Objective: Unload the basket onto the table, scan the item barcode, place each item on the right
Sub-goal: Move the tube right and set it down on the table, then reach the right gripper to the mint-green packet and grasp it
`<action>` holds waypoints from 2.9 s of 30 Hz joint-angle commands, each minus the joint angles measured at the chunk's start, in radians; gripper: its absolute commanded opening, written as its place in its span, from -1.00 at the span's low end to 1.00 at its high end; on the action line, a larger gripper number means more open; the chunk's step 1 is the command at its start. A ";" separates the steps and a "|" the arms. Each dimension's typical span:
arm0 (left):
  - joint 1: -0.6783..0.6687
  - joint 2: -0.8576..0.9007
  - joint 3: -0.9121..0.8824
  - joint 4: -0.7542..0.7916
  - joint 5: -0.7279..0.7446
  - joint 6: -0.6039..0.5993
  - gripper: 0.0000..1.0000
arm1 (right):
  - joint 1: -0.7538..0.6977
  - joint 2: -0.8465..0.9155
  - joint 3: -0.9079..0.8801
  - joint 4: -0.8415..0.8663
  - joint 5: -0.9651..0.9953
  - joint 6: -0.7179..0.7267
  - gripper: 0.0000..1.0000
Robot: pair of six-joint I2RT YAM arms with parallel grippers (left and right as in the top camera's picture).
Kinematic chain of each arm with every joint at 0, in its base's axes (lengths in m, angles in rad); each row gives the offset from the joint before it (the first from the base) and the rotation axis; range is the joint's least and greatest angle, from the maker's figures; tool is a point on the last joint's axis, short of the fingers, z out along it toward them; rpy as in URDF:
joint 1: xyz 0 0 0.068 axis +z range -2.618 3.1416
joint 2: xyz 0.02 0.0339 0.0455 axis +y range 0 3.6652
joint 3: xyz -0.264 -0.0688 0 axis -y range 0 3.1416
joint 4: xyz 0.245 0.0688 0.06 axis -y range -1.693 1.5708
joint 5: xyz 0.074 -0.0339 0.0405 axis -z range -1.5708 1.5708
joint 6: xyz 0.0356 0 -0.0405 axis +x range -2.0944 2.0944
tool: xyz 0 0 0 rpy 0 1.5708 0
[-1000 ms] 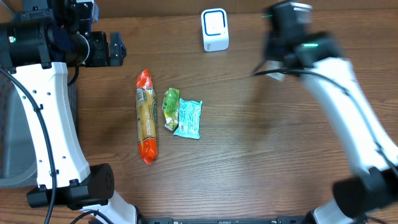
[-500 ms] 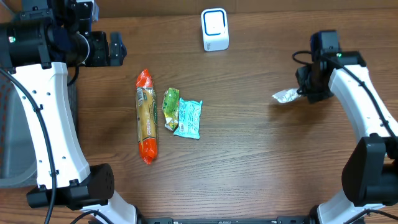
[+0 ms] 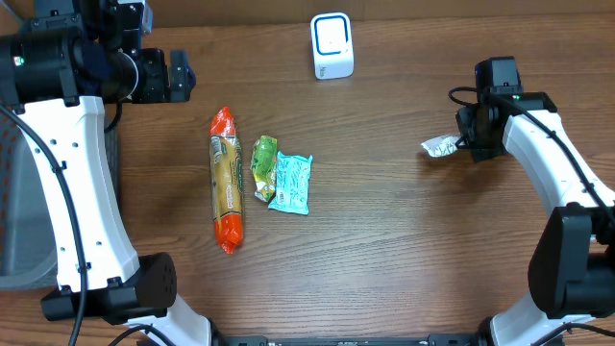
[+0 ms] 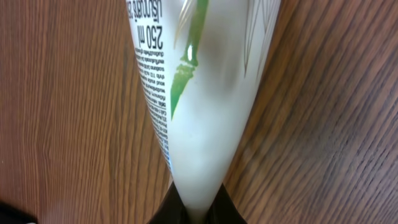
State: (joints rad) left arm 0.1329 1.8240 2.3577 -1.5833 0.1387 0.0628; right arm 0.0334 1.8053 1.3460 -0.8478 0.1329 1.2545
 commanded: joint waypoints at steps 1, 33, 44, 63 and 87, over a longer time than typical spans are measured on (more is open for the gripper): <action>0.006 -0.013 0.016 0.002 0.008 0.020 0.99 | -0.001 -0.019 0.001 0.018 0.050 0.007 -0.92; 0.006 -0.013 0.016 0.002 0.008 0.020 0.99 | 0.344 0.064 0.139 0.084 -0.535 -0.690 0.61; 0.006 -0.013 0.016 0.002 0.008 0.020 0.99 | 0.447 0.270 0.139 0.187 -0.697 -0.732 0.61; 0.006 -0.013 0.016 0.002 0.008 0.020 0.99 | 0.510 0.394 0.139 0.391 -0.730 -0.724 -0.07; 0.006 -0.013 0.016 0.002 0.008 0.020 0.99 | 0.431 0.153 0.123 0.063 -0.299 -0.272 -0.93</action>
State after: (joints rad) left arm 0.1329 1.8240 2.3577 -1.5833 0.1390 0.0628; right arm 0.4492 1.9957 1.4677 -0.7593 -0.3115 0.8188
